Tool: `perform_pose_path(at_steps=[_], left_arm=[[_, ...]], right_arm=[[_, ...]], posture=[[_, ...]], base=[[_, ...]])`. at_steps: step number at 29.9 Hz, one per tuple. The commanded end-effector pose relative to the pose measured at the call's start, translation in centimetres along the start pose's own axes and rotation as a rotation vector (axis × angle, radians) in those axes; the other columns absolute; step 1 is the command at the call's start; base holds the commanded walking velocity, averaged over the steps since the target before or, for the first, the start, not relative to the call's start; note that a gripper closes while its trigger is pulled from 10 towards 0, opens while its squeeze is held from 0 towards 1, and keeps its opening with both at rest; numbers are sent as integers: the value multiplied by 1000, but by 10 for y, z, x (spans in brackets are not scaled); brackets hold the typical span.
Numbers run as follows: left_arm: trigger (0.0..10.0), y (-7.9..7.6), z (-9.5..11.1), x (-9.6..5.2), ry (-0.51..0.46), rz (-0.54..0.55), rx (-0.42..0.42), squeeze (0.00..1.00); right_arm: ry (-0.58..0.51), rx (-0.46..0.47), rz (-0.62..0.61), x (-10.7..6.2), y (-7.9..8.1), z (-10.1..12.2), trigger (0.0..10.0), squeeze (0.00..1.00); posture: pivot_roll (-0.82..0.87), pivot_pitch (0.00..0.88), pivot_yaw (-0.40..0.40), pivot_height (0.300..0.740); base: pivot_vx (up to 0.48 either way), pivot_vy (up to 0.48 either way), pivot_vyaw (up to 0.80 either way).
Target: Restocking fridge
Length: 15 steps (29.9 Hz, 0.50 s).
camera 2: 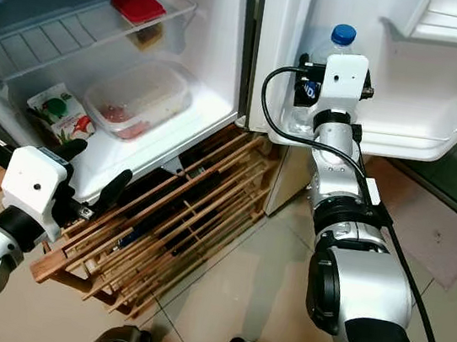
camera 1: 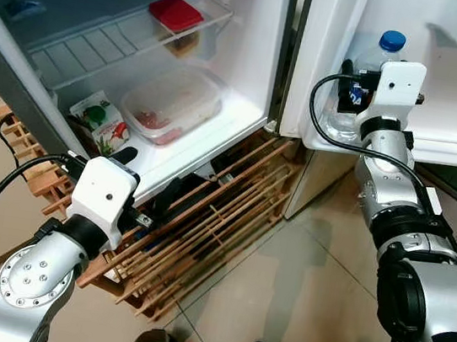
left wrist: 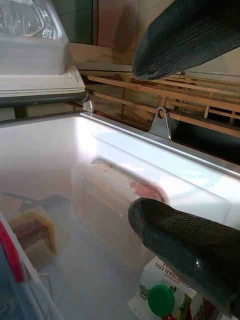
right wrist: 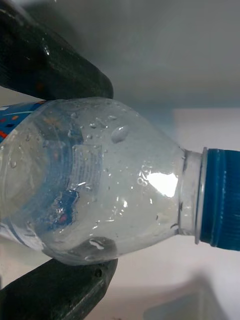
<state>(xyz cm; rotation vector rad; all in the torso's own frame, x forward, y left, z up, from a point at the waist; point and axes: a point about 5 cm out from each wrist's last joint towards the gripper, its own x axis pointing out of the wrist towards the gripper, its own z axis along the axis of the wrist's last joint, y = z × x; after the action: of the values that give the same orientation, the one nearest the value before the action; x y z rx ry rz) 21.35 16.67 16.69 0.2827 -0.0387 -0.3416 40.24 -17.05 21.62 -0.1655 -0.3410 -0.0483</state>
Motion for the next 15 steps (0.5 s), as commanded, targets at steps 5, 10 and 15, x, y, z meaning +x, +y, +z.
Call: perform_pose_path(at_steps=[5, 10, 15], left_arm=[[10000, -1, -3, 1, 17, -17, 12, 0], [10000, 0, -3, 2, 15, -19, 14, 0], [10000, 0, -3, 4, 13, -20, 14, 0]], right_arm=[[12, 7, -15, 0, 0, -1, 10000, 1000], [13, 10, -17, -1, 0, -3, 10000, 1000], [11, 10, -15, -1, 1, -2, 10000, 1000]], posture=[[251, 155, 68, 740], [249, 154, 68, 740], [243, 153, 65, 740]], base=[[0, 0, 0], [0, 0, 0], [0, 0, 0]])
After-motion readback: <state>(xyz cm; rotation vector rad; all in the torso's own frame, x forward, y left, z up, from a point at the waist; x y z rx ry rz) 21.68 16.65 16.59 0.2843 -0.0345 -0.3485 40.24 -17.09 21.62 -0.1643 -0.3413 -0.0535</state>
